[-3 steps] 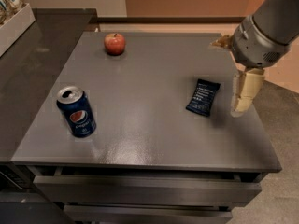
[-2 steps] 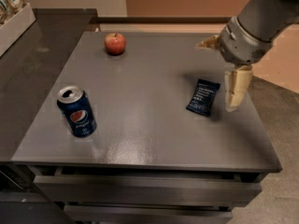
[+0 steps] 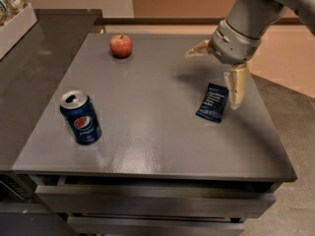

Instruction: Move rxbar blueberry near apple

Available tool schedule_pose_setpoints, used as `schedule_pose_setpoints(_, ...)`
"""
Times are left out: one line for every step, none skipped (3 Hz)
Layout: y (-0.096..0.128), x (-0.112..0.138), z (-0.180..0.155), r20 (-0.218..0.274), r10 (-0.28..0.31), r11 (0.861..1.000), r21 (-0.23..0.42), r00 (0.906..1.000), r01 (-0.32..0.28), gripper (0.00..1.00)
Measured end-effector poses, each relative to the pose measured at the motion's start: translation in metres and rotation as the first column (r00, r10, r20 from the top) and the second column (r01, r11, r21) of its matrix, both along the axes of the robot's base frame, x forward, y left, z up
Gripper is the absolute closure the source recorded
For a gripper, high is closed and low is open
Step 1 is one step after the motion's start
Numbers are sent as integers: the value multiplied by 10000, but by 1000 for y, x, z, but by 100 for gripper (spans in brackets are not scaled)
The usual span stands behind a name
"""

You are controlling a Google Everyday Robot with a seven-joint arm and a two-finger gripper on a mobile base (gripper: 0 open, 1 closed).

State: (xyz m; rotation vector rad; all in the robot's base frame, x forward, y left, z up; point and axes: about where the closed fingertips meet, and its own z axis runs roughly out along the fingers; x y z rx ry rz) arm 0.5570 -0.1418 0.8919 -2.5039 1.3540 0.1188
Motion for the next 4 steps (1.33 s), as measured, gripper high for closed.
schedule_pose_setpoints(1, 10, -10, -79, 864, 9953, -438, 9962, -867, 0)
schedule_pose_setpoints(-5, 16, -20, -131, 1260, 9883, -849, 9919, -1267, 0)
schedule_pose_setpoints(-9, 20, -27, -166, 1516, 9816, -1148, 9883, -1525, 0)
schedule_pose_setpoints(-23, 19, -41, -382, 1542, 9754, -1537, 9873, -1583, 0)
